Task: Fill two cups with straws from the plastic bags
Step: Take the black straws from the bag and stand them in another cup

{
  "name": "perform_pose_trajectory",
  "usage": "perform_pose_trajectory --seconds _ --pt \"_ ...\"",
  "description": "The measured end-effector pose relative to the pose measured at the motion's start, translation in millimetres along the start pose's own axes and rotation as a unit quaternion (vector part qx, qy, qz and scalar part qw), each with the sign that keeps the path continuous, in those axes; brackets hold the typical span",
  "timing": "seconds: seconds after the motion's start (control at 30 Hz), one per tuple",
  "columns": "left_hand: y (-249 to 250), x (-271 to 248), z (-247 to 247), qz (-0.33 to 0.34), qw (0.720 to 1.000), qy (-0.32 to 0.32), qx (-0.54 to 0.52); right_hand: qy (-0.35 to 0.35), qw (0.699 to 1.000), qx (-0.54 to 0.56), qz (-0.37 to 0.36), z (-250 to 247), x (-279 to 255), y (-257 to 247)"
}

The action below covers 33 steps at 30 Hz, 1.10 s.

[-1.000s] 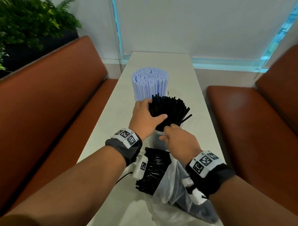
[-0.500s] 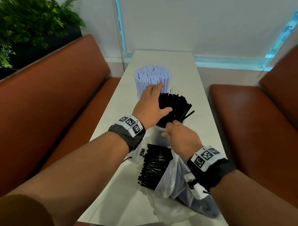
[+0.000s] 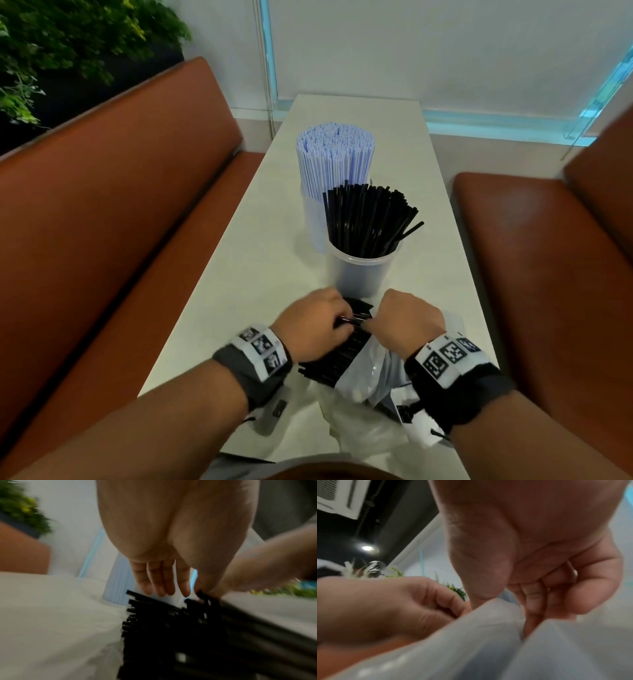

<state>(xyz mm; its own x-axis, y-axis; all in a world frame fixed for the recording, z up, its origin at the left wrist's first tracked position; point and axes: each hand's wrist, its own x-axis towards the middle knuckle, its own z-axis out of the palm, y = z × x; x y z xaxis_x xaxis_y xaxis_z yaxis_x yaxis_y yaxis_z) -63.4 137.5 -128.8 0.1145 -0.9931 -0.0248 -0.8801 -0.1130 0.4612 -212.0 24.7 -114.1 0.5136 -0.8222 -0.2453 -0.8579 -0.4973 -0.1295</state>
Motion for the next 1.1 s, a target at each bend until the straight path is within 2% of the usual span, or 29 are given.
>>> perform_pose_trajectory --seconds 0.1,0.27,0.4,0.5,0.63,0.77,0.87,0.97,1.03,1.1 --pt "10.4 2.6 21.3 0.094 0.995 0.008 0.021 -0.003 0.999 0.054 0.009 -2.4 5.9 3.7" --pt "21.9 20.2 28.1 0.117 0.990 -0.035 0.070 0.008 0.995 0.100 0.018 -10.4 2.1 5.1" --pt "27.7 29.2 27.5 0.114 0.976 -0.085 0.165 0.007 0.995 0.096 0.021 -14.9 -3.1 7.6" --pt "30.6 33.6 26.1 0.112 0.972 -0.111 0.173 0.017 0.996 0.090 0.015 -18.0 -6.3 6.9" --pt "28.2 33.0 23.1 0.101 0.978 -0.070 0.167 0.034 0.992 0.124 -0.007 -17.3 -7.2 11.2" --pt "11.2 26.1 8.6 0.084 0.973 -0.018 0.215 0.044 0.989 0.136 -0.022 -14.0 -0.1 12.4" --pt "-14.1 15.0 -7.9 0.067 0.969 -0.011 0.237 0.040 0.991 0.124 -0.027 -11.0 4.3 15.9" --pt "-44.5 -1.2 -23.9 0.037 0.966 -0.012 0.256 0.052 0.994 0.050 -0.078 -9.0 4.4 20.7" --pt "-65.0 -11.5 -33.4 0.012 0.966 -0.012 0.258 0.052 0.994 0.060 -0.069 -8.0 4.2 22.7" --pt "-80.6 -20.8 -43.3 -0.017 0.969 -0.009 0.245 0.072 0.989 0.118 -0.051 -6.8 2.8 20.9"
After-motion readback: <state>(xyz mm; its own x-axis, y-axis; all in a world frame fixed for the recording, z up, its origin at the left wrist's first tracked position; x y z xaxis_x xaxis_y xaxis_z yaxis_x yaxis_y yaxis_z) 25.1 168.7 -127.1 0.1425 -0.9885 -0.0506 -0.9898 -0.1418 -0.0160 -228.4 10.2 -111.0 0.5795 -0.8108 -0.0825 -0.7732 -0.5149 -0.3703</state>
